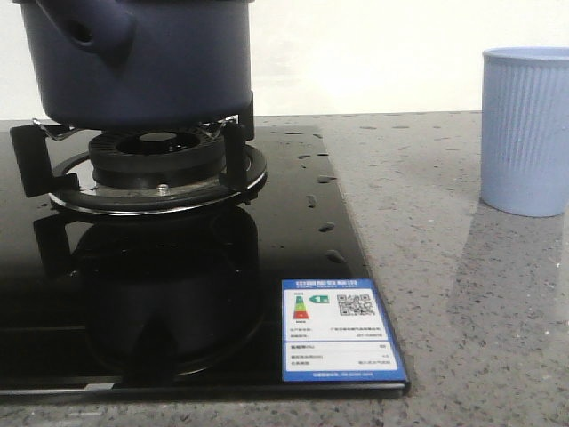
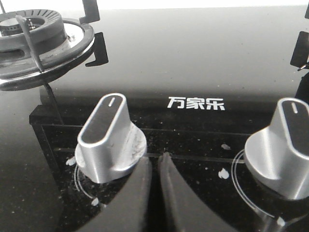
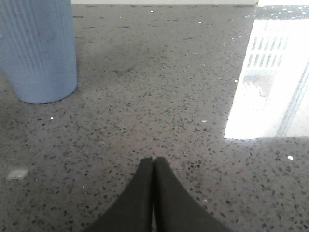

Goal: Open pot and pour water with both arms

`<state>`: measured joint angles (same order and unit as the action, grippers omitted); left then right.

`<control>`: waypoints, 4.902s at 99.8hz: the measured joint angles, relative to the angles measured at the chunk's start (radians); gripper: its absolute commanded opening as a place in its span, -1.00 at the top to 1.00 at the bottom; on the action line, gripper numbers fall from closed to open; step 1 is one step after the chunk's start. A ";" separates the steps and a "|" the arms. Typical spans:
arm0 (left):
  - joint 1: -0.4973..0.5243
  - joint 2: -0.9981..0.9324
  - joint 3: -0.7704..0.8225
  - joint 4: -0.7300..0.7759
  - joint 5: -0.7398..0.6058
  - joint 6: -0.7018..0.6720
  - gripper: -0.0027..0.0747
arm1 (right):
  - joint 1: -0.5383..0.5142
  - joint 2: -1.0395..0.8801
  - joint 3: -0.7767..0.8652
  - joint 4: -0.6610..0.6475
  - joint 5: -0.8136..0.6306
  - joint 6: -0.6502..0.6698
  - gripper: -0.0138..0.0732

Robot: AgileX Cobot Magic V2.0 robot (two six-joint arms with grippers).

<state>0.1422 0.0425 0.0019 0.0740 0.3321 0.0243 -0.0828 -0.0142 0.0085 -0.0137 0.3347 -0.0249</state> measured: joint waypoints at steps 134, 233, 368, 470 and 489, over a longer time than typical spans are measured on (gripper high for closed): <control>0.000 0.000 0.000 -0.344 -0.306 0.000 0.98 | 0.000 0.000 0.002 0.446 -0.349 0.025 0.85; -0.201 0.377 -0.488 -0.860 0.371 0.265 0.98 | 0.084 0.536 -0.637 0.673 0.706 -0.155 0.86; -0.309 1.155 -1.120 -1.561 0.560 1.451 -0.04 | 0.135 0.575 -0.732 1.058 0.306 -0.878 -0.75; -0.207 1.441 -1.175 -1.484 0.588 1.662 -0.67 | 0.166 0.575 -0.732 1.032 0.306 -0.880 -0.75; -0.207 1.468 -1.175 -1.500 0.617 1.667 -0.65 | 0.166 0.575 -0.732 1.032 0.306 -0.880 -0.75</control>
<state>-0.0646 1.5101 -1.1728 -1.4256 0.9489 1.6910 0.0830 0.5611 -0.7233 1.0187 0.6411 -0.9048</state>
